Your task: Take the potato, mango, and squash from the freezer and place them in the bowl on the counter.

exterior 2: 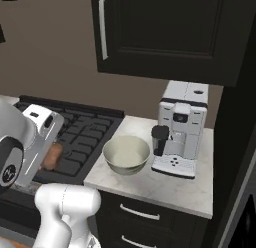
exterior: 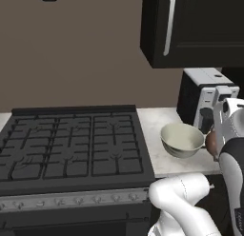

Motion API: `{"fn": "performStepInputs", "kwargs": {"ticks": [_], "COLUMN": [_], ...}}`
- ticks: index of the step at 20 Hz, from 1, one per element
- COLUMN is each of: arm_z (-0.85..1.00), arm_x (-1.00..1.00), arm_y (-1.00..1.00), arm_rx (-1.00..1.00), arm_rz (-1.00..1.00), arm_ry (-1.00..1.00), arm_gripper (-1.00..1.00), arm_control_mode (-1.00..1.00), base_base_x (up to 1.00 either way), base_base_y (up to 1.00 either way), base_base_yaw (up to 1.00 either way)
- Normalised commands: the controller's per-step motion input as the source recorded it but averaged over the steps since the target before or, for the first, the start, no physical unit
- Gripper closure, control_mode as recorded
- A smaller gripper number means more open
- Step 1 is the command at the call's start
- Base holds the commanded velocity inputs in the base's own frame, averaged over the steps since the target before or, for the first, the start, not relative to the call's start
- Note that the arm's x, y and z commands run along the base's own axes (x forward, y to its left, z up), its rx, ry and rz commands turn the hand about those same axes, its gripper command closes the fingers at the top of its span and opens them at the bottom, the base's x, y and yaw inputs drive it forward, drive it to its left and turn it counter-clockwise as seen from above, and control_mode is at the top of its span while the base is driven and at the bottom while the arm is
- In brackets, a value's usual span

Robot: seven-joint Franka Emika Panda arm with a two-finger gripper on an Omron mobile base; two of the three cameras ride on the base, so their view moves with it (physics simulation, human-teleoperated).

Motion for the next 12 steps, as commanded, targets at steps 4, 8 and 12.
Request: {"fn": "performStepInputs", "kwargs": {"ticks": [4, 8, 12], "arm_z": [0.0, 0.0, 0.0], "arm_x": [0.0, 0.0, 0.62], "arm_y": [0.0, 0.0, 0.0], "arm_rx": [0.0, 0.0, 0.0], "arm_rz": [0.0, 0.0, -0.38], "arm_ry": [0.0, 0.0, 0.0], "arm_gripper": [1.0, 1.0, 1.0], "arm_control_mode": [1.0, 1.0, -1.0], "base_base_x": [0.66, 0.49, 0.0], "base_base_y": [-0.01, -0.01, 0.0], "base_base_yaw": [-0.14, -0.42, 0.0]}}
